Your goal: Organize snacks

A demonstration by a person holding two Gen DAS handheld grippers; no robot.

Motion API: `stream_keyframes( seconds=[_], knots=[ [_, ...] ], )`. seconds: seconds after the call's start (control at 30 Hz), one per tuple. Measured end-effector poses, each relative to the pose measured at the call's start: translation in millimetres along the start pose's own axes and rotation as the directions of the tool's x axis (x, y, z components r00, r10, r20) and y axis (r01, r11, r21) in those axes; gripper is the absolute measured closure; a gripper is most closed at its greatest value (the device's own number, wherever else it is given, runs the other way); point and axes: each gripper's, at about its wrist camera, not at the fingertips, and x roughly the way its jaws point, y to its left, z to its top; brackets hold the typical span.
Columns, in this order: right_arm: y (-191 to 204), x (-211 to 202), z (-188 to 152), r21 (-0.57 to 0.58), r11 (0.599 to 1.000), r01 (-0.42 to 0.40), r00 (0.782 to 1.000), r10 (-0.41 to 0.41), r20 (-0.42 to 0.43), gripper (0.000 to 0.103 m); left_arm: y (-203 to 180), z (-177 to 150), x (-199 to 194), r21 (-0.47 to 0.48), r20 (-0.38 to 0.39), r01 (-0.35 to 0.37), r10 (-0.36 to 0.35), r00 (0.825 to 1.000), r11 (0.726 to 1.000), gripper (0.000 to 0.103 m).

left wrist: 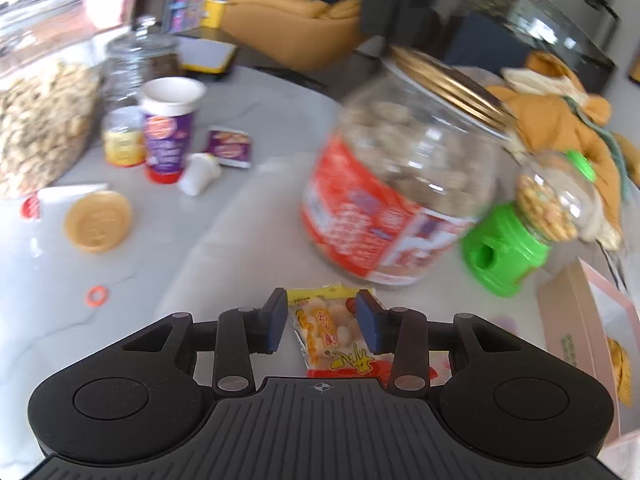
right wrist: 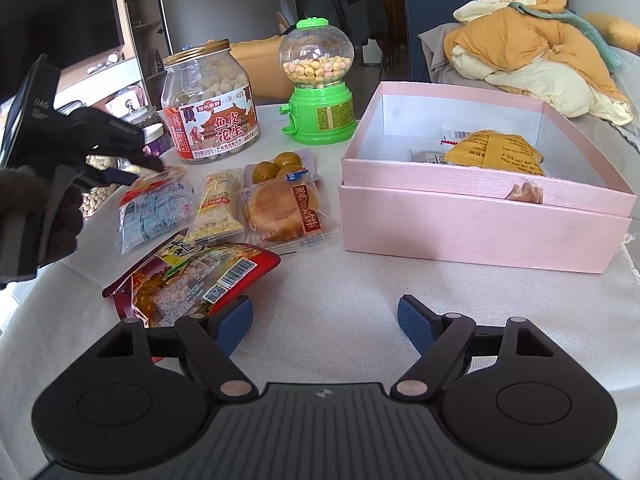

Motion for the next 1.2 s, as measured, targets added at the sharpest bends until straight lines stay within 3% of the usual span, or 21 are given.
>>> stream_keyframes(
  seconds=[0.07, 0.13, 0.3, 0.4, 0.53, 0.67, 0.8, 0.87, 0.93, 1.07, 1.17, 1.2],
  knots=[
    [1.3, 0.5, -0.2, -0.007, 1.000, 0.006, 1.000, -0.006, -0.001, 0.022, -17.6, -5.8, 3.0, 0.106, -0.010, -0.007, 0.008, 1.000, 0.994, 0.059],
    [2.8, 1.3, -0.4, -0.017, 1.000, 0.012, 1.000, -0.012, -0.003, 0.022, -31.9, -9.7, 2.3, 0.178, 0.011, -0.057, 0.056, 0.998, 0.982, 0.056],
    [6.0, 2.1, -0.7, -0.032, 0.999, 0.021, 1.000, -0.021, -0.005, 0.021, -40.4, -13.0, -0.6, 0.206, -0.001, -0.084, 0.086, 0.996, 0.975, 0.055],
    [3.6, 0.5, -1.1, -0.021, 1.000, 0.012, 1.000, -0.012, -0.002, 0.021, -29.1, -22.1, -13.0, 0.204, -0.014, -0.032, 0.035, 0.999, 0.979, 0.055],
    [-0.9, -1.3, 0.2, -0.002, 1.000, -0.010, 1.000, 0.010, 0.000, 0.021, -4.1, -42.6, -36.4, 0.180, -0.035, 0.090, -0.085, 0.996, 0.980, 0.055],
    [5.1, -0.3, 8.0, -0.031, 0.999, -0.045, 0.999, 0.044, -0.029, 0.022, 7.0, -62.4, -61.4, 0.226, -0.004, 0.102, -0.104, 0.995, 0.969, 0.055],
    [23.3, -9.6, 31.6, -0.102, 0.990, -0.095, 0.995, 0.092, -0.039, 0.023, 21.8, -74.1, -90.1, 0.170, 0.080, 0.054, -0.069, 0.994, 0.984, 0.059],
    [33.5, -13.7, 51.1, -0.123, 0.986, -0.113, 0.993, 0.107, -0.052, 0.023, 31.3, -79.6, -108.8, 0.133, 0.111, 0.068, -0.083, 0.990, 0.989, 0.059],
    [42.0, -15.1, 71.6, -0.131, 0.982, -0.134, 0.990, 0.126, -0.068, 0.023, 32.0, -88.2, -123.4, 0.161, 0.132, 0.079, -0.101, 0.986, 0.984, 0.059],
    [59.3, -14.0, 104.9, -0.194, 0.981, -0.030, 0.999, 0.026, -0.019, 0.023, 26.7, -104.9, -127.6, 0.252, 0.098, 0.082, -0.110, 0.989, 0.964, 0.059],
    [66.3, -8.2, 125.3, -0.209, 0.978, -0.002, 1.000, -0.001, -0.010, 0.023, 25.7, -110.4, -115.0, 0.305, 0.065, 0.029, -0.052, 0.997, 0.952, 0.059],
    [69.1, -3.6, 132.3, -0.207, 0.978, 0.002, 1.000, -0.006, -0.017, 0.023, 28.1, -111.8, -112.1, 0.304, 0.068, 0.018, -0.041, 0.997, 0.952, 0.053]
  ],
)
